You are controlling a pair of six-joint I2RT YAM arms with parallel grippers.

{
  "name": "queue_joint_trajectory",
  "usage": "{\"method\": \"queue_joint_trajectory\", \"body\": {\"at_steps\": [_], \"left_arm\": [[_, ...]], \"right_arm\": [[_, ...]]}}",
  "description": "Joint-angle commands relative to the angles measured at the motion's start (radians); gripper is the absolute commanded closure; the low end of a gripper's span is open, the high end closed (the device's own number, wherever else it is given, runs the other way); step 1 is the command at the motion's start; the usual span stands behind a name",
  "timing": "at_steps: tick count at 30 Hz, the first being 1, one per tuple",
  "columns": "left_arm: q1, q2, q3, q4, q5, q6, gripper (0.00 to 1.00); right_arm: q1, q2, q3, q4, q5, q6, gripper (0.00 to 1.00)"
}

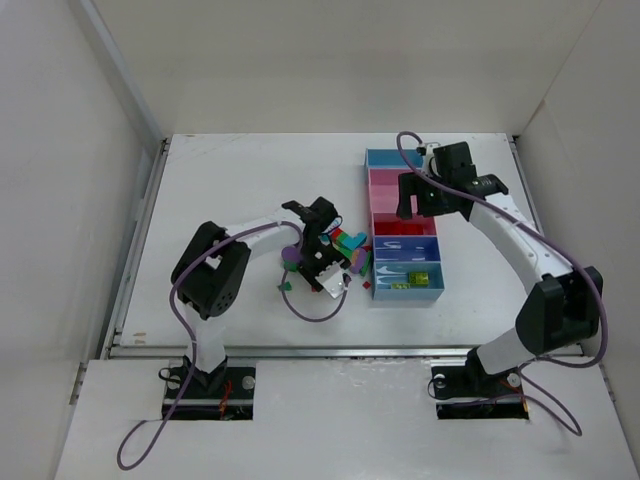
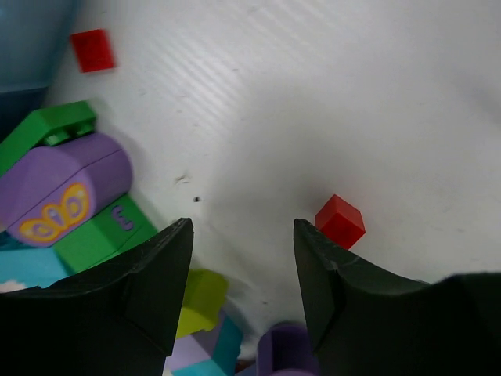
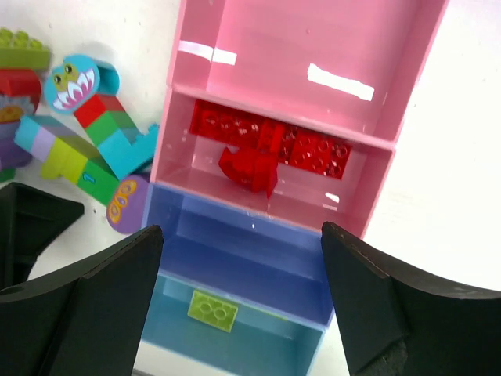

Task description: Sort the legos into containers by color

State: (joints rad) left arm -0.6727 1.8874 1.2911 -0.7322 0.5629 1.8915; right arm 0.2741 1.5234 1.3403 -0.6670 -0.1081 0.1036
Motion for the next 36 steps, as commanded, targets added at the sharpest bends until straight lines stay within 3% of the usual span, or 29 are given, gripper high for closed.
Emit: {"method": "queue_joint_trajectory", "body": {"at_steps": [1, 12, 19, 23, 27, 30, 36], "left_arm": [[-0.007, -0.005, 0.050, -0.229, -0.044, 0.138, 0.49], [-0.007, -0.059, 0.080, -0.239, -0.110, 0.193, 0.44], [-0.027, -0.094, 0.017, -0.321, -0.181, 0.241, 0.41], [-0.076, -0.073, 0.017, -0.384, -0.167, 0.175, 0.38], [-0.109, -0.047, -0.009, -0.314, -0.144, 0.017, 0.36], [-0.110, -0.014, -0.009, -0.271, -0.144, -0.092, 0.45], [-0.110, -0.005, -0.068, -0.174, -0.224, -0.149, 0.61]], "right_arm": [[-0.006, -0.061, -0.026, -0.022, 0.018, -0.036, 0.13], [-0.006, -0.072, -0.039, -0.013, 0.016, -0.079, 0.13], [-0.006, -0.072, -0.049, -0.003, 0.007, -0.079, 0.13], [-0.006, -0.072, -0.058, -0.003, 0.007, -0.088, 0.13], [-0.006, -0.072, -0.067, -0.003, 0.007, -0.088, 0.13], [-0.006, -0.081, -0.067, -0.003, 0.007, -0.079, 0.13], [-0.006, -0.091, -0.076, -0.003, -0.002, -0.079, 0.13]]}}
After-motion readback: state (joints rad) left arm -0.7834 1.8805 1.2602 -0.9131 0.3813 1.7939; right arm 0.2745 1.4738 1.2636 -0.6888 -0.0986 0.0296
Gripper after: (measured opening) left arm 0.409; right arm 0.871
